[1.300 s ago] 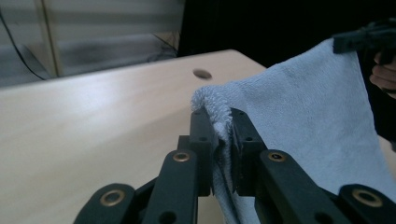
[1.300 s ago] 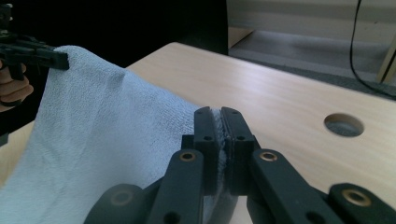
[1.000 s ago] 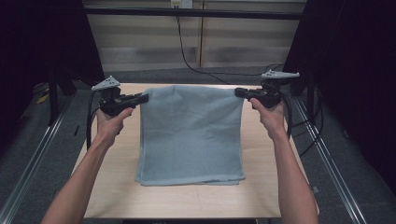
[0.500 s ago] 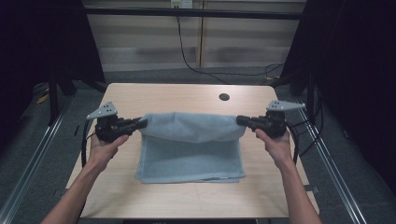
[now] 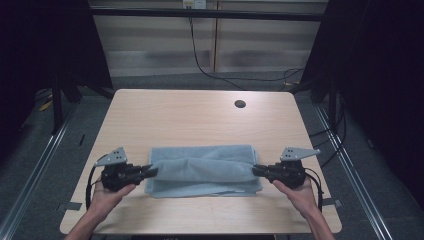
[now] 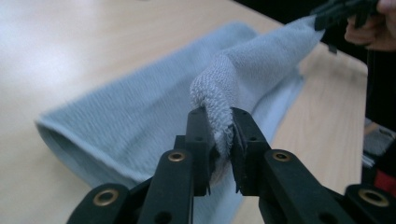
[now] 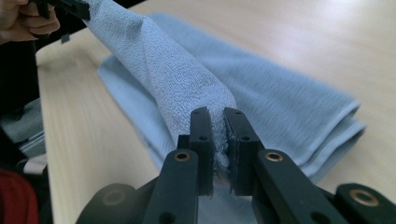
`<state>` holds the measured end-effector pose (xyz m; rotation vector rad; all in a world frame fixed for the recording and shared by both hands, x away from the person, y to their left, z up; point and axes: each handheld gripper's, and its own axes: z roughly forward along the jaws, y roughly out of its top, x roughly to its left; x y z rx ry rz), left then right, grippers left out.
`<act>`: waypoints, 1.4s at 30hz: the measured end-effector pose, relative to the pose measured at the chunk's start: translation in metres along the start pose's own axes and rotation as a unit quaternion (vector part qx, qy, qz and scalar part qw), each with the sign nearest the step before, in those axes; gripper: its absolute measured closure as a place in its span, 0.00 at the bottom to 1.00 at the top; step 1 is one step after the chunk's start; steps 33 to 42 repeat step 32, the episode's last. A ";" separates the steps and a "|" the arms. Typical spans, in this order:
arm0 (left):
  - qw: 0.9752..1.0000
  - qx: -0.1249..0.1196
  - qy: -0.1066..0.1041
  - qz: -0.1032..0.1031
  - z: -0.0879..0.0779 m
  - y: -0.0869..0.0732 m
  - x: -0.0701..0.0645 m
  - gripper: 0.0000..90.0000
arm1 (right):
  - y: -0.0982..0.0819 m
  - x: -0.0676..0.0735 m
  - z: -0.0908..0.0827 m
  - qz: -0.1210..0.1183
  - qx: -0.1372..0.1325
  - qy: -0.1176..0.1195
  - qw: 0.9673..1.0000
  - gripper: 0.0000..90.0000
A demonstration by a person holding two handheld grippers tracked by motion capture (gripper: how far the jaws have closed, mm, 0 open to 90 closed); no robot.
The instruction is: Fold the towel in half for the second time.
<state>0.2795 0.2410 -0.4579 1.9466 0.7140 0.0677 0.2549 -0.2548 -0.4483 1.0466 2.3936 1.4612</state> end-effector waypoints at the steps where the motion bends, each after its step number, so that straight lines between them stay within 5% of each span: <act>1: 1.000 0.006 -0.004 -0.005 0.000 -0.006 -0.001 0.86 | -0.005 0.002 0.000 0.003 0.005 0.001 1.000 0.90; 7: 0.999 0.029 -0.019 -0.010 -0.006 -0.022 -0.010 0.73 | -0.030 0.010 -0.004 0.025 0.018 -0.001 1.000 0.73; 12: 1.000 0.008 -0.017 -0.012 -0.015 -0.019 -0.013 0.56 | -0.030 0.015 -0.013 0.028 -0.001 -0.014 0.999 0.64; 15: 1.000 0.005 0.011 -0.027 -0.016 -0.010 -0.005 0.49 | -0.022 0.013 -0.017 0.034 -0.031 -0.029 0.999 0.59; 20: 0.998 0.021 0.060 -0.006 -0.009 0.005 0.020 0.40 | -0.014 0.005 -0.021 0.034 -0.049 -0.057 0.997 0.53; 21: 0.996 0.023 0.084 -0.009 -0.008 0.005 0.025 0.41 | -0.014 0.003 -0.022 0.025 -0.051 -0.070 0.996 0.52; 23: 0.995 0.010 0.092 -0.034 -0.009 0.002 0.034 0.37 | -0.016 -0.002 -0.024 0.044 -0.060 -0.083 0.994 0.48; 28: 0.985 -0.010 0.157 -0.075 -0.014 -0.013 0.048 0.34 | -0.027 -0.014 -0.033 0.074 -0.073 -0.117 0.988 0.44; 42: 0.984 -0.003 0.156 -0.080 -0.019 -0.021 0.051 0.28 | -0.035 -0.017 -0.035 0.081 -0.068 -0.124 0.987 0.43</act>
